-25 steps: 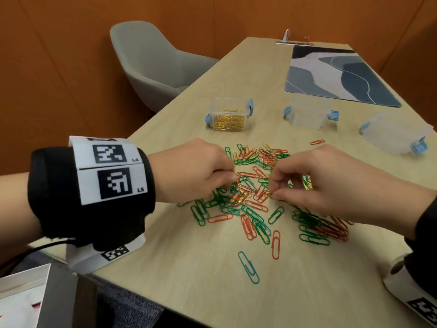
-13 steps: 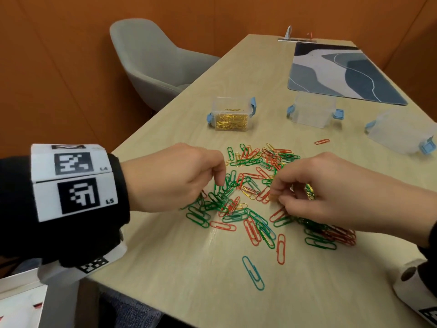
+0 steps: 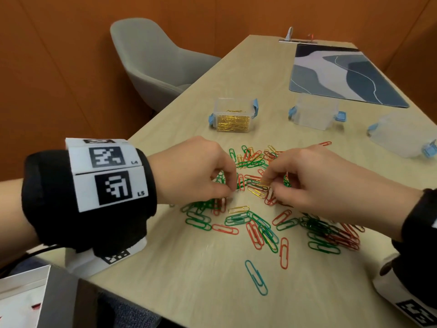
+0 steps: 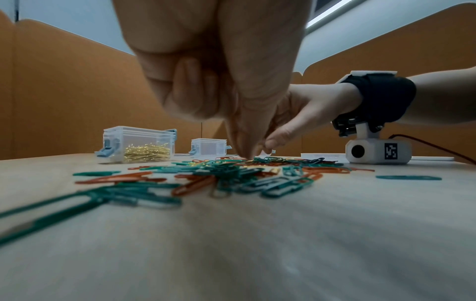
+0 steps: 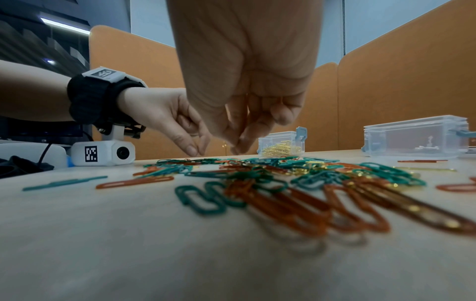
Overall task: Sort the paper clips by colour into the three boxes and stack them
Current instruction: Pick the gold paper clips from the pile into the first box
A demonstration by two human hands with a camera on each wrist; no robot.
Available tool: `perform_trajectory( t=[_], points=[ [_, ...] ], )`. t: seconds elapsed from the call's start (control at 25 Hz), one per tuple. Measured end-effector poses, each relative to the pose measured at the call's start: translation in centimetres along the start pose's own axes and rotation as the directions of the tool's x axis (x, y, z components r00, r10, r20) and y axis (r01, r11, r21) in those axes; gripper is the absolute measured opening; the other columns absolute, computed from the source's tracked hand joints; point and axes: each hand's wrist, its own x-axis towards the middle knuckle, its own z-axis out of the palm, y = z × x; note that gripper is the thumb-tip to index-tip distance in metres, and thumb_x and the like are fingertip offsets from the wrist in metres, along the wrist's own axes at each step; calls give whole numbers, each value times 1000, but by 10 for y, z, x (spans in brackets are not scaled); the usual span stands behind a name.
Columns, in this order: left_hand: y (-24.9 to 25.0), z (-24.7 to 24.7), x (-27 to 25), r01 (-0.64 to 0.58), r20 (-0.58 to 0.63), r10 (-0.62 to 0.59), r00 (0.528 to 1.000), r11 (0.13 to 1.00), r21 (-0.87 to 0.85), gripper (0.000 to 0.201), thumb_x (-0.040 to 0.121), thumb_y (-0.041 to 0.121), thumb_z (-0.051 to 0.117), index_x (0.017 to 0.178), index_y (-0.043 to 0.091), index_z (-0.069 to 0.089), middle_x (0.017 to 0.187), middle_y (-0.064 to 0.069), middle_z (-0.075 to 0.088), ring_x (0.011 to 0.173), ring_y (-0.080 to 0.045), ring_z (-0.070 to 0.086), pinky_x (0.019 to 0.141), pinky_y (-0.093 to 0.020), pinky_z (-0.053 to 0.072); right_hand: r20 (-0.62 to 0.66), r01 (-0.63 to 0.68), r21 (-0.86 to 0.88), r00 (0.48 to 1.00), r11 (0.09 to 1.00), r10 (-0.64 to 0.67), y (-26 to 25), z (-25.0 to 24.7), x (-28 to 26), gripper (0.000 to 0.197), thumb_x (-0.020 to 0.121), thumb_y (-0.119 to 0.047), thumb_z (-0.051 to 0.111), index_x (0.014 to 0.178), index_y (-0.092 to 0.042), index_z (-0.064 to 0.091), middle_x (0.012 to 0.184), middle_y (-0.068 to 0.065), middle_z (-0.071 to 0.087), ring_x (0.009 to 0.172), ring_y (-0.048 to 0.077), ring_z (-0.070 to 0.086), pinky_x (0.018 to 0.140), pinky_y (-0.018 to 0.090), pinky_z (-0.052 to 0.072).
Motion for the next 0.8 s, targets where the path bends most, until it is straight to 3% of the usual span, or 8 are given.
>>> perform_trajectory(
  t=[0.12,0.28,0.6,0.8],
  points=[
    [5,2,3,-13,68,16,998,999,-43,14,76,40,70,83,29,73,61,15,60,68,3,50,57,-12,38,23,-6,-18,1000,1000,7,0,0,0,19,85,-24,55,95,-28,70,75,-17,60,59,-4,49,57,7,35],
    [5,5,6,0,139,8,990,998,-56,6,80,30,68,79,24,70,43,28,48,51,8,48,49,-7,34,43,-18,-29,999,999,19,1,2,2,16,84,-25,58,92,-29,71,83,-12,65,62,-3,51,61,13,42],
    [10,3,5,4,132,4,991,998,-62,14,79,39,68,84,27,67,44,35,45,50,11,45,49,-8,33,45,5,1,999,1000,-5,0,4,5,5,79,-37,67,82,-34,69,75,-15,62,62,-1,52,67,26,50],
    [10,5,3,8,168,5,986,997,-77,6,79,31,69,80,25,70,41,30,46,48,10,46,48,-7,33,50,13,-2,999,1000,-13,0,7,6,3,79,-30,66,78,-30,69,73,-11,62,59,0,52,64,23,49]
  ],
)
